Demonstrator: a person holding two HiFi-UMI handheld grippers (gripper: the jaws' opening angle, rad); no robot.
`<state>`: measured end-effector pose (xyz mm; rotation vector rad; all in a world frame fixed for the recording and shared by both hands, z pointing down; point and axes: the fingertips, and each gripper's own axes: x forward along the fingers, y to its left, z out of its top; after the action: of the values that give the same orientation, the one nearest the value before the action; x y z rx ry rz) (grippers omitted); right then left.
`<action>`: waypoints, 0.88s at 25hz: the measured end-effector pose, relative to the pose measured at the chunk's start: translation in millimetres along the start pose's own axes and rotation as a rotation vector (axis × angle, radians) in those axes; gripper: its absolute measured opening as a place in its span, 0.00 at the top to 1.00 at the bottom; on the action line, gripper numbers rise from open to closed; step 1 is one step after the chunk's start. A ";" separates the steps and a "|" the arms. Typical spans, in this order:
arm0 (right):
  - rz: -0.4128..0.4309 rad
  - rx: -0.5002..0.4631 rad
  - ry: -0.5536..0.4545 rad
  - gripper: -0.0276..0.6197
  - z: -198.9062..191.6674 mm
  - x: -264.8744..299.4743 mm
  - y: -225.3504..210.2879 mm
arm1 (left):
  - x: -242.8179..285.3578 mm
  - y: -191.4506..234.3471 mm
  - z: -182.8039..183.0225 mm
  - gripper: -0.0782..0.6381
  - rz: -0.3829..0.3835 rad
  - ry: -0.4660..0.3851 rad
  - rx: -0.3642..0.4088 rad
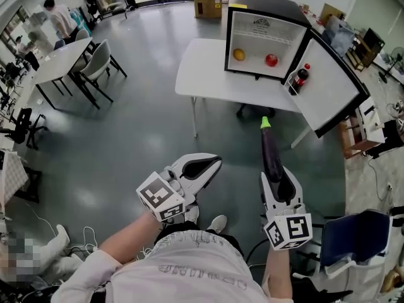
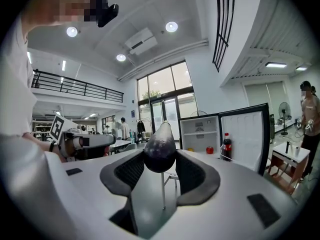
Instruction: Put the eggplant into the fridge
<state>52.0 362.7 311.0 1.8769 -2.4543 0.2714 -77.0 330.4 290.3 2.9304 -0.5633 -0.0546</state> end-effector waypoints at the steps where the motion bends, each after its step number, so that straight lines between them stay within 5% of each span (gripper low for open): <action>1: 0.002 0.000 0.000 0.65 -0.7 -1.8 -1.3 | 0.6 -1.4 -0.2 0.88 0.004 -0.002 0.001; 22: 0.036 -0.020 -0.005 0.65 0.1 -15.9 -40.3 | 39.7 -22.7 -5.1 0.88 0.023 -0.005 0.019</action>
<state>95.0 367.6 313.4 1.8303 -2.4864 0.2423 -31.6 337.3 291.4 2.9421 -0.6017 -0.0542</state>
